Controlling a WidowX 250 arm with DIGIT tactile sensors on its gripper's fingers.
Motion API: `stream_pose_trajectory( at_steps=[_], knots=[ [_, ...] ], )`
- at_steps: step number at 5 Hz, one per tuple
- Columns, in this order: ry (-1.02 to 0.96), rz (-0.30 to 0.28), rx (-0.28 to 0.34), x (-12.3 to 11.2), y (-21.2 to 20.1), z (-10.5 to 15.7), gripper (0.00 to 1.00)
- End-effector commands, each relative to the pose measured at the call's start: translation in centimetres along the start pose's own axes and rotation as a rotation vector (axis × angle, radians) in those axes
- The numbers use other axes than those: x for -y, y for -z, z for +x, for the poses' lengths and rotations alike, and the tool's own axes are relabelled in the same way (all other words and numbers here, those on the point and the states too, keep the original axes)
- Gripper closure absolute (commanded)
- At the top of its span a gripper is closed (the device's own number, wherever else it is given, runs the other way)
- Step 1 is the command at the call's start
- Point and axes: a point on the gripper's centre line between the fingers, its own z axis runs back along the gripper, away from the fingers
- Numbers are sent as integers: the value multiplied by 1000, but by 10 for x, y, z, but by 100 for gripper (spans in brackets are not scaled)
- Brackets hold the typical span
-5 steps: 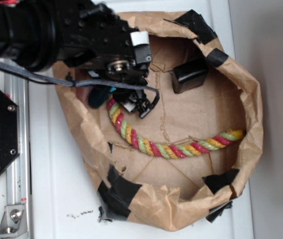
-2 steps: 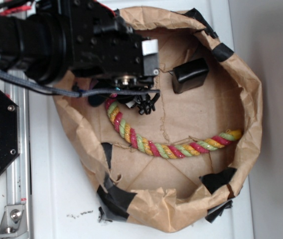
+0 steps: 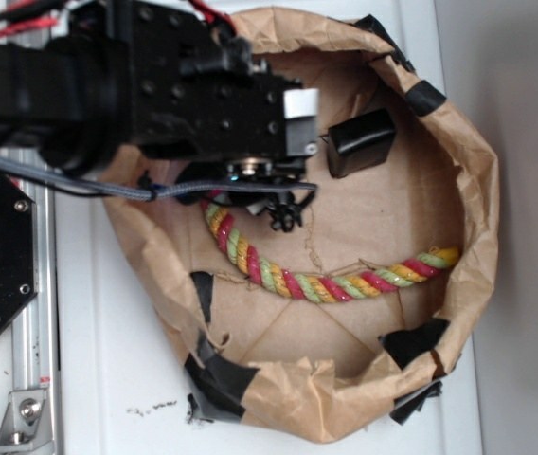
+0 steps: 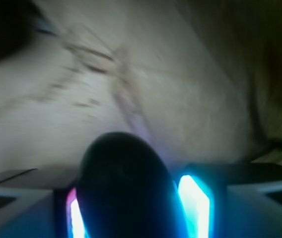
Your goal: Grab the plastic pickle.
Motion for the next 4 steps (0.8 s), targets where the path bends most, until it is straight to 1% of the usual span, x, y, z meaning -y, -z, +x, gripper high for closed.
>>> stream_pose_trajectory(
  at_steps=[1, 2, 3, 4],
  knots=[
    [299, -58, 145, 49, -111, 30, 100],
    [380, -70, 223, 56, -122, 23, 100],
    [415, -119, 289, 47, -119, 27, 100],
    [419, -194, 252, 29, -111, 36, 100]
  ],
)
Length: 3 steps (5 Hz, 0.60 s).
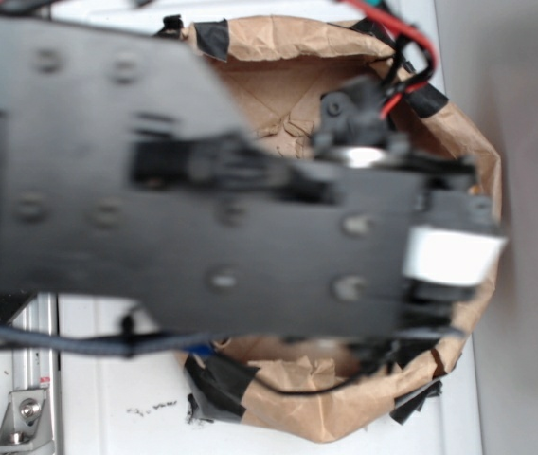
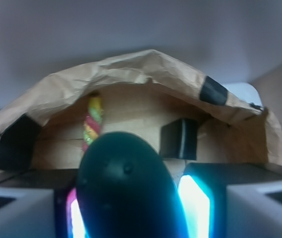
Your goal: Grab the plastic pickle.
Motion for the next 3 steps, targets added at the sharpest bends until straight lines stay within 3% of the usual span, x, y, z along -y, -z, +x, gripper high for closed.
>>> stream_pose_trajectory(
  at_steps=[1, 2, 3],
  knots=[
    [-13, -69, -18, -49, -9, -7, 100],
    [-35, -17, -56, -57, -11, -13, 100],
    [-13, -6, -64, -49, -8, -17, 100]
  ],
)
